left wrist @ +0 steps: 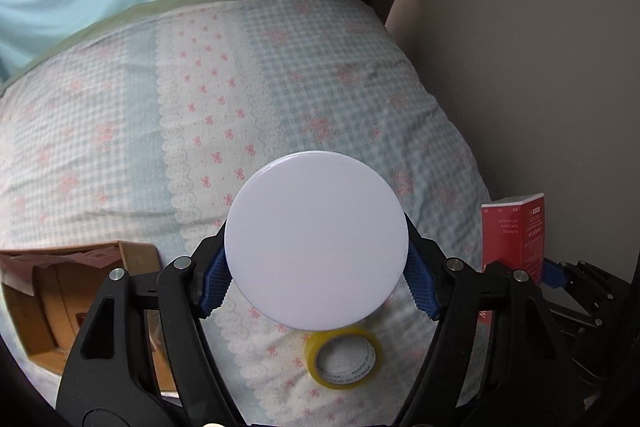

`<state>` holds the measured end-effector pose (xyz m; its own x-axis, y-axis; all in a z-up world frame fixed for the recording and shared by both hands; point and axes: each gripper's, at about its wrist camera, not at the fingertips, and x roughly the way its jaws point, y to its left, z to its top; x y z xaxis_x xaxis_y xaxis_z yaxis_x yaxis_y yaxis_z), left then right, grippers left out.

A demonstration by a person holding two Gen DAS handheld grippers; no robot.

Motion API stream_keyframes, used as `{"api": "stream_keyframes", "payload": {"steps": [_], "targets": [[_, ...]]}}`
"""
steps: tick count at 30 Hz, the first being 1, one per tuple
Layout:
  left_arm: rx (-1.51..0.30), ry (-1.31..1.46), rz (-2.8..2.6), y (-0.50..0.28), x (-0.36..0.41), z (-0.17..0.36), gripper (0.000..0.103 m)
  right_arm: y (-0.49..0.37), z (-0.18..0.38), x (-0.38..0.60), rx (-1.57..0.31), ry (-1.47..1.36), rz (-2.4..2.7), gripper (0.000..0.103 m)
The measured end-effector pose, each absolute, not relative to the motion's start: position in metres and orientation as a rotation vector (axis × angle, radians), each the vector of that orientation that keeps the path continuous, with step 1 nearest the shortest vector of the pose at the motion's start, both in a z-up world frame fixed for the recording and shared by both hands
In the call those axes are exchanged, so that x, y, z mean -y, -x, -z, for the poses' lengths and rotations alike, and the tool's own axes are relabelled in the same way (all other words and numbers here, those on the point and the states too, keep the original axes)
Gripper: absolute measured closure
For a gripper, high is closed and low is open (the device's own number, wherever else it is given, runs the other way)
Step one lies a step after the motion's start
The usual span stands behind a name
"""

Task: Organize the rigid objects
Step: 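Carry both items over the box and lower the red carton in with the right tool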

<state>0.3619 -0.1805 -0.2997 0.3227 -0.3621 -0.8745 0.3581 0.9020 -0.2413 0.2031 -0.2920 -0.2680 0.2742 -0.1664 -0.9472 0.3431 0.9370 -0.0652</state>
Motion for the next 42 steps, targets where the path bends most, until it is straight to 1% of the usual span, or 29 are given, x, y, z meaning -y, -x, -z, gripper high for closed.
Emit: {"api": "stream_keyframes", "payload": {"steps": [6, 10, 14, 19, 25, 29, 35, 42], "targets": [[-1.086, 0.021, 0.446, -0.329, 0.119, 0.238, 0.033, -0.184, 0.201, 0.242, -1.162, -0.112, 0.291, 0.065], [-1.045, 0.023, 0.415, -0.306, 0.066, 0.206, 0.033, -0.169, 0.168, 0.201, -1.111, -0.110, 0.247, 0.065], [-1.023, 0.028, 0.369, -0.284, 0.005, 0.184, 0.034, -0.158, 0.143, 0.153, -1.077, -0.102, 0.207, 0.065], [-1.027, 0.069, 0.292, -0.266, -0.082, 0.172, 0.034, -0.153, 0.127, 0.090, -1.063, -0.108, 0.135, 0.065], [-1.044, 0.070, 0.222, -0.261, -0.171, 0.179, 0.034, -0.162, 0.137, 0.021, -1.068, -0.159, 0.064, 0.065], [-1.072, 0.048, 0.197, -0.264, -0.207, 0.195, 0.034, -0.172, 0.155, -0.012, -1.100, -0.204, 0.035, 0.065], [-1.140, 0.082, 0.158, -0.276, -0.236, 0.235, 0.034, -0.196, 0.190, -0.051, -1.204, -0.212, -0.053, 0.065], [-1.238, 0.051, 0.162, -0.286, -0.235, 0.282, 0.034, -0.232, 0.241, -0.079, -1.335, -0.256, -0.156, 0.065]]}}
